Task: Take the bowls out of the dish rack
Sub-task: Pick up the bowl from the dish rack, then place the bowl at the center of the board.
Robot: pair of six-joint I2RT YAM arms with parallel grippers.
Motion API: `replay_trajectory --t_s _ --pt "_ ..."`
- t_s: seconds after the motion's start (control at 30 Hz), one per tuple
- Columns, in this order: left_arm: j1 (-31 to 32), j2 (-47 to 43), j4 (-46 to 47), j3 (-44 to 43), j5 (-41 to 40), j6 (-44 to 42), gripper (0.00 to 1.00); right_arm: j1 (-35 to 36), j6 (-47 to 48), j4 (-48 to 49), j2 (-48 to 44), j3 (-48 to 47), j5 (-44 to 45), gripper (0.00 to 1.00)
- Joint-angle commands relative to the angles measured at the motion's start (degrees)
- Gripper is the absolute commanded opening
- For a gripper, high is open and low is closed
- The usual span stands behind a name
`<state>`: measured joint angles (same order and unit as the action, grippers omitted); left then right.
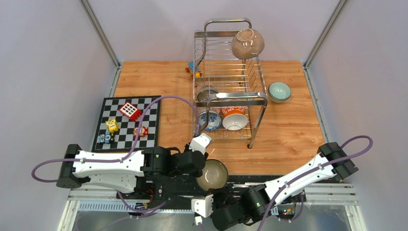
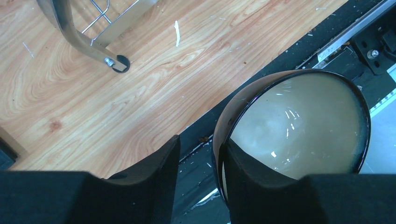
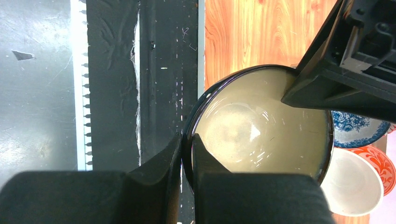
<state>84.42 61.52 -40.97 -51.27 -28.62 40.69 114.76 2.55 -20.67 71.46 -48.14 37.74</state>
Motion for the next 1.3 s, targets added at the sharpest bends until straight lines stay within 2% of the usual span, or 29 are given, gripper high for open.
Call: replay_trajectory --t_s 0.0,0.4,0.73,1.0,1.07,1.13,1.17,1.27 --pt "-0.5 1.6 -1.6 -1.4 -0.4 0.2 0.4 0.9 0.4 1.0 -0.5 -1.2 4.6 0.02" --pt "-0.4 2.6 -0.6 -1.2 1.6 -1.0 0.32 0.9 0.1 1.2 0.6 -1.6 5.0 0.02" --pt "-0.4 3.2 0.5 -0.9 3.4 -1.4 0.0 0.9 0.2 1.3 0.9 -1.7 5.0 0.02" --pt "-0.4 -1.3 1.5 1.9 1.1 2.3 0.0 0.9 -0.8 0.8 1.7 -2.0 5.8 0.04" --pt "-0.4 -2.6 1.4 2.4 0.2 3.8 0.0 0.9 -1.0 0.2 2.5 -2.6 5.5 0.19" --pt "-0.5 -3.5 1.0 2.6 -0.6 4.8 0.0 0.9 -1.9 -1.2 3.9 -4.1 5.1 0.42" --pt "-0.4 -3.9 0.8 2.6 -0.8 5.2 0.0 0.8 -2.2 -1.9 4.9 -5.1 5.0 0.5" --pt "-0.5 -4.5 0.5 2.6 -1.6 5.8 0.0 0.9 -4.0 -3.3 6.4 -7.9 4.1 0.68"
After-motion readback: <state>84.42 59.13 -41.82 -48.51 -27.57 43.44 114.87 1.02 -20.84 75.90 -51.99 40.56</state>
